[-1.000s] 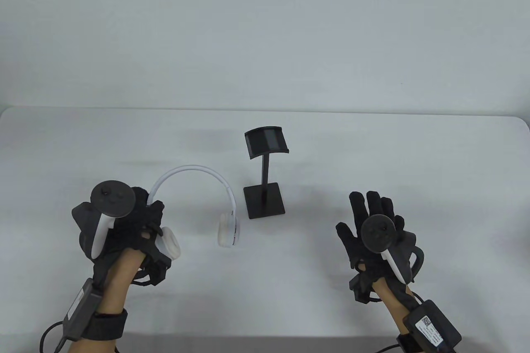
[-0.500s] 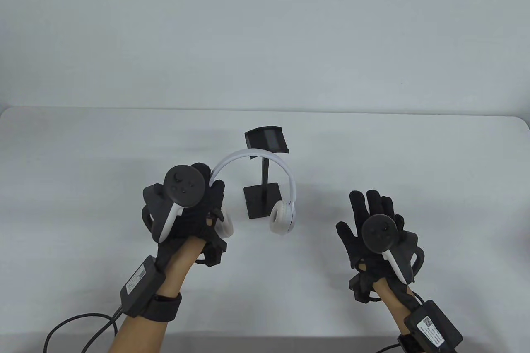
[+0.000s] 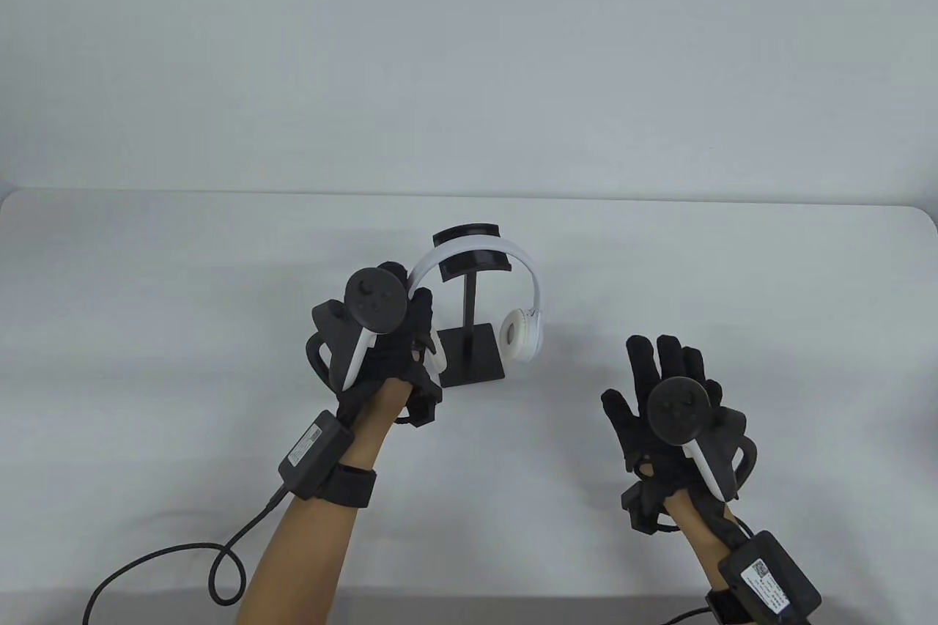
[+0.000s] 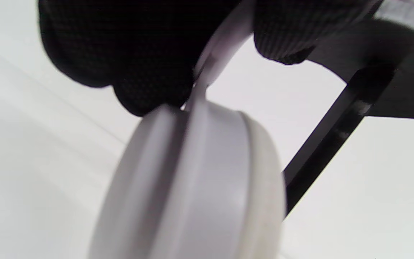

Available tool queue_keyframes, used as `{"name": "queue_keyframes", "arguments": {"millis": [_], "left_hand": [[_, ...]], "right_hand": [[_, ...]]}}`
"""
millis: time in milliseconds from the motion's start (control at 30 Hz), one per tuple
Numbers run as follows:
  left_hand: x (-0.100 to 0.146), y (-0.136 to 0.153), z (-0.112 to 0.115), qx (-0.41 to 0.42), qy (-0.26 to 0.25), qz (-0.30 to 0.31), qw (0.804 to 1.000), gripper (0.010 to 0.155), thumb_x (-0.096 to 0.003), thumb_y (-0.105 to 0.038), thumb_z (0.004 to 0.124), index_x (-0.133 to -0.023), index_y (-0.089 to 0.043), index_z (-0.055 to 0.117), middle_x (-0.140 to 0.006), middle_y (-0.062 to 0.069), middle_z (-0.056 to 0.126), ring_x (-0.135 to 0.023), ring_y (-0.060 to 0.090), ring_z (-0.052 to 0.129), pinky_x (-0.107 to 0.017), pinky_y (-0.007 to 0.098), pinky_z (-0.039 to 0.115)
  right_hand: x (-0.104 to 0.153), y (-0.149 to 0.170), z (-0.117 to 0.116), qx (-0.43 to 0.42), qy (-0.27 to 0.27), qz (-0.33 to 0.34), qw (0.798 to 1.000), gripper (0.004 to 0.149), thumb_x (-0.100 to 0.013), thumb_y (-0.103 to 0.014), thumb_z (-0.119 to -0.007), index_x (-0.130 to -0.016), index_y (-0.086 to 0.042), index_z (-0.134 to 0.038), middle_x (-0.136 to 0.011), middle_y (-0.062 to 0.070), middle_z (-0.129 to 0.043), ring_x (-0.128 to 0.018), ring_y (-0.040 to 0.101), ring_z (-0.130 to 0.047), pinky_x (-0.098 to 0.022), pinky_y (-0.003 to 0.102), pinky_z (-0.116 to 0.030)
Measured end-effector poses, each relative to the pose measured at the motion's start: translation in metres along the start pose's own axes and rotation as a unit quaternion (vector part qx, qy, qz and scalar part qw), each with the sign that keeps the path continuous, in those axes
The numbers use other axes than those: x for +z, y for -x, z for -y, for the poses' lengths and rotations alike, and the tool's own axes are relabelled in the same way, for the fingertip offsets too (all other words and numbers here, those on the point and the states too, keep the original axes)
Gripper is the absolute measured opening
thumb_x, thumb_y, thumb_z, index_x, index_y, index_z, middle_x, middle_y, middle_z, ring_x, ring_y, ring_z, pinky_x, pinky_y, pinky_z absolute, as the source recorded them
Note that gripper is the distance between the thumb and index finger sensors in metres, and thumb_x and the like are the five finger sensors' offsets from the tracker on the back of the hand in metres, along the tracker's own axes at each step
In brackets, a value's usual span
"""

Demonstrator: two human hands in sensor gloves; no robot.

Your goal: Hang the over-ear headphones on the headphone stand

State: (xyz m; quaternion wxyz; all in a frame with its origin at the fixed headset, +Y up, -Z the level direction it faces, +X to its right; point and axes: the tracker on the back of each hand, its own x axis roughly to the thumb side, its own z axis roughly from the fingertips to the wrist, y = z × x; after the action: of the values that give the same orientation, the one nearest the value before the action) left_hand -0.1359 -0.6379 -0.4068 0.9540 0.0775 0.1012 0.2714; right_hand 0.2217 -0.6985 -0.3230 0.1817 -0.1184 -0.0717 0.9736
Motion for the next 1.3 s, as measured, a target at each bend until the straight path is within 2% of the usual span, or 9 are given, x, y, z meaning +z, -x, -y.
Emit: {"name": "queue_keyframes", "arguments": {"millis": [433, 700, 967, 1300], "left_hand": [[-0.010, 0.004, 0.011, 0.014, 0.017, -0.019, 1.000, 0.058, -0.0466, -0.050, 0.070, -0.093, -0.027, 0.045, -0.081, 0.001, 0.070, -0.060, 0.021, 0.098, -0.047, 0.043, 0.084], [-0.014, 0.008, 0.011, 0.019, 0.026, -0.028, 0.999, 0.058, -0.0464, -0.053, 0.069, -0.099, -0.032, 0.056, -0.085, 0.002, 0.070, -0.062, 0.022, 0.096, -0.048, 0.043, 0.082], [-0.015, 0.008, 0.011, 0.014, 0.037, -0.025, 0.999, 0.058, -0.0463, -0.054, 0.069, -0.100, -0.035, 0.056, -0.100, 0.002, 0.060, -0.081, 0.029, 0.082, -0.059, 0.050, 0.070], [-0.013, 0.006, 0.008, 0.003, 0.041, -0.019, 0.999, 0.069, -0.0452, -0.056, 0.070, -0.108, -0.041, 0.046, -0.113, 0.001, 0.048, -0.099, 0.036, 0.064, -0.068, 0.059, 0.055]], "right_hand": [[0.000, 0.000, 0.002, -0.002, -0.003, -0.001, 1.000, 0.076, -0.035, -0.072, -0.058, -0.099, -0.060, -0.018, -0.117, -0.017, -0.016, -0.115, 0.020, -0.020, -0.083, 0.056, -0.028], [0.000, 0.000, 0.004, -0.005, -0.003, -0.002, 1.000, 0.076, -0.036, -0.072, -0.057, -0.099, -0.060, -0.017, -0.117, -0.017, -0.016, -0.115, 0.020, -0.020, -0.083, 0.056, -0.028], [0.000, 0.000, 0.004, -0.005, -0.003, -0.003, 1.000, 0.076, -0.035, -0.072, -0.057, -0.099, -0.060, -0.017, -0.117, -0.017, -0.013, -0.115, 0.020, -0.020, -0.083, 0.056, -0.028], [0.001, 0.000, 0.005, -0.007, -0.001, -0.002, 1.000, 0.076, -0.036, -0.072, -0.057, -0.099, -0.061, -0.017, -0.117, -0.017, -0.013, -0.115, 0.020, -0.020, -0.083, 0.056, -0.028]]}}
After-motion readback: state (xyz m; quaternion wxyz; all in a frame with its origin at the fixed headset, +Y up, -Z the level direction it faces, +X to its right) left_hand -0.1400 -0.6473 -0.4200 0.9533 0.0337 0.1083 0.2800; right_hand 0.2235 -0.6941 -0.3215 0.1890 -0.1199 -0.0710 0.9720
